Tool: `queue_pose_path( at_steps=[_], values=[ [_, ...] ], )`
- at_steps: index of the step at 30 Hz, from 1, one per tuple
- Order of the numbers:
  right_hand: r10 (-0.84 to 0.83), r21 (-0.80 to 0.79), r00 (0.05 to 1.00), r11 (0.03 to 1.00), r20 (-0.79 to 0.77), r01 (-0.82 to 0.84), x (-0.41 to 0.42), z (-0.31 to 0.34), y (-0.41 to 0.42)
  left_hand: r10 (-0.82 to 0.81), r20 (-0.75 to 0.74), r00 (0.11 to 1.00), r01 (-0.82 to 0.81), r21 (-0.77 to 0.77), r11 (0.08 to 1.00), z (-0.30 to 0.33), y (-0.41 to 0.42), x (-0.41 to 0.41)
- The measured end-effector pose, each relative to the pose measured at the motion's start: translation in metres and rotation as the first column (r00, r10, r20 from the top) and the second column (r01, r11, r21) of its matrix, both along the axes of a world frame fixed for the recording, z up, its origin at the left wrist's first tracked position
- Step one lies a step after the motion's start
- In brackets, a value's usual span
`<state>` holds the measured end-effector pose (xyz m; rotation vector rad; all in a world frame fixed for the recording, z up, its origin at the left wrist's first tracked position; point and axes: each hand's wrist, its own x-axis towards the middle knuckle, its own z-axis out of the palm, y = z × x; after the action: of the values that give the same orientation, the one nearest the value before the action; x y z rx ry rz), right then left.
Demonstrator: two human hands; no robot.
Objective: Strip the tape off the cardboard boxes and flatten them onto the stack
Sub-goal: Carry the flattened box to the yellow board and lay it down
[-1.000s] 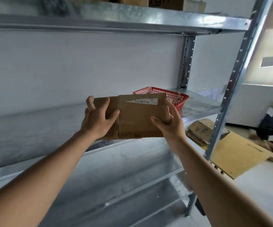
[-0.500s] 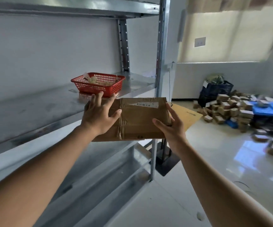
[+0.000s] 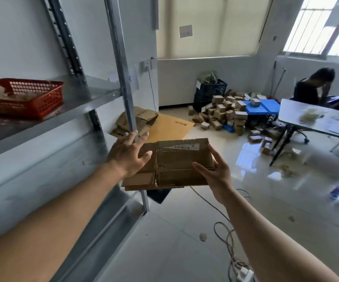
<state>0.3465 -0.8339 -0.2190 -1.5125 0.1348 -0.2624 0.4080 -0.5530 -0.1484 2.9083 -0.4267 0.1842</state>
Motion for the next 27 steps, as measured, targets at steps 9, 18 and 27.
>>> queue_pose_path(
  at_steps=[9, 18, 27],
  values=[
    [-0.070, 0.028, 0.994, 0.997, -0.084, 0.073, 0.115, -0.040, -0.075, -0.083, -0.075, 0.994, 0.084, 0.005, 0.996, -0.047, -0.076, 0.142],
    [-0.098, 0.037, 0.983, 0.994, -0.155, 0.105, 0.268, -0.057, -0.107, -0.083, -0.170, 0.982, 0.080, -0.024, 0.996, -0.070, -0.114, 0.298],
    [0.034, 0.082, 0.982, 0.996, -0.186, -0.019, 0.425, -0.070, -0.131, 0.048, -0.218, 0.975, -0.054, -0.022, 0.998, -0.081, -0.127, 0.424]
  ],
)
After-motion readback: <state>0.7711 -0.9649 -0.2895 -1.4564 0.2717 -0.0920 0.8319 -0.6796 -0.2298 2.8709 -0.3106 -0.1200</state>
